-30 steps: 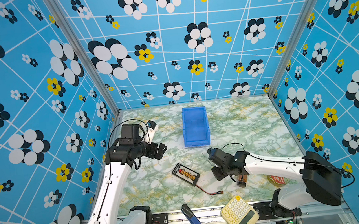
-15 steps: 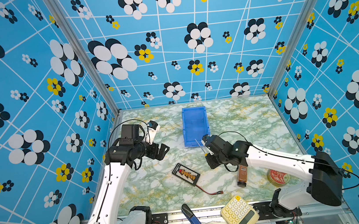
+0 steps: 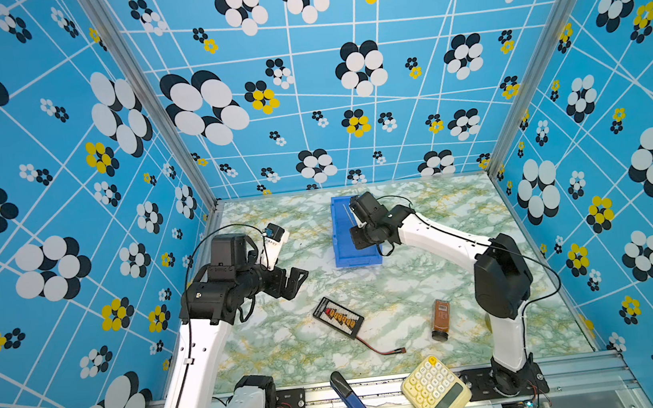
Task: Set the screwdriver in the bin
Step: 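Lift the screwdriver with the right gripper and carry it over the blue bin, then lower the screwdriver into the bin and open the right gripper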
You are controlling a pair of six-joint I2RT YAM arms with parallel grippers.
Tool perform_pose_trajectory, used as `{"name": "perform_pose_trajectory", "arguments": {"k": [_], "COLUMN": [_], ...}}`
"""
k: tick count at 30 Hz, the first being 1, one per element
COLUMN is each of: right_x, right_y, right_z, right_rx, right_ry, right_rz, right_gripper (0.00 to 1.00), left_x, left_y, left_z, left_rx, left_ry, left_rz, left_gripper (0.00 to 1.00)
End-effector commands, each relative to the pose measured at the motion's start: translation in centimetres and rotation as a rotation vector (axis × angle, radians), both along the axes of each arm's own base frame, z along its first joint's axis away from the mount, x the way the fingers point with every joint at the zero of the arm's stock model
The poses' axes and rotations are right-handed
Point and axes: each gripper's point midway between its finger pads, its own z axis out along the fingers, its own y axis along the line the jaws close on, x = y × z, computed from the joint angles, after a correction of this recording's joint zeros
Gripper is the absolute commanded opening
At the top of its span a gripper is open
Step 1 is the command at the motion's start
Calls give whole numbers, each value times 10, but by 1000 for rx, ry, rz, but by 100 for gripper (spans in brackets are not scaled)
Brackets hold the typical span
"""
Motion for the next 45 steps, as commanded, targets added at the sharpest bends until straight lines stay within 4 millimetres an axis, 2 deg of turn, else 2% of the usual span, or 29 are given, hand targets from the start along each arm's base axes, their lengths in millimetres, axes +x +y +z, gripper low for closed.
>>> {"name": "perform_pose_trajectory", "arguments": {"k": [1,4,5,6,14,25,36,45], "right_x": [9,19,21,23,34,42,42,44], "right_y": [2,4,5,7,15,16,15,15], "right_z": [-14,-25,-23,-38,-70,-96,-104,-95], "right_rx": [-42,-67,-64,-78,-109,-138,-150,-143], "right_ry": [35,48,44,64,104,147,169,151], "right_rz": [18,9,8,8,6,-9,-9,-9], "right_gripper": [14,15,15,15,15,16,22,27], "left_x": [-7,-7,-7,-7,-8,-8,-7,-5], "left_y": [-8,-10,-10,-10,-10,-11,-11,-9], "left_z": [0,1,0,0,-1,-4,-9,-11], "left_rx": [-30,-43,-42,-43,-51,-63,-69,-71], "left_ry": [14,17,20,20,25,32,46,54], "left_rz": [-40,-46,-45,-45,-44,-44,-41,-32], "left_gripper": [99,99,99,99,99,99,99,99]}}
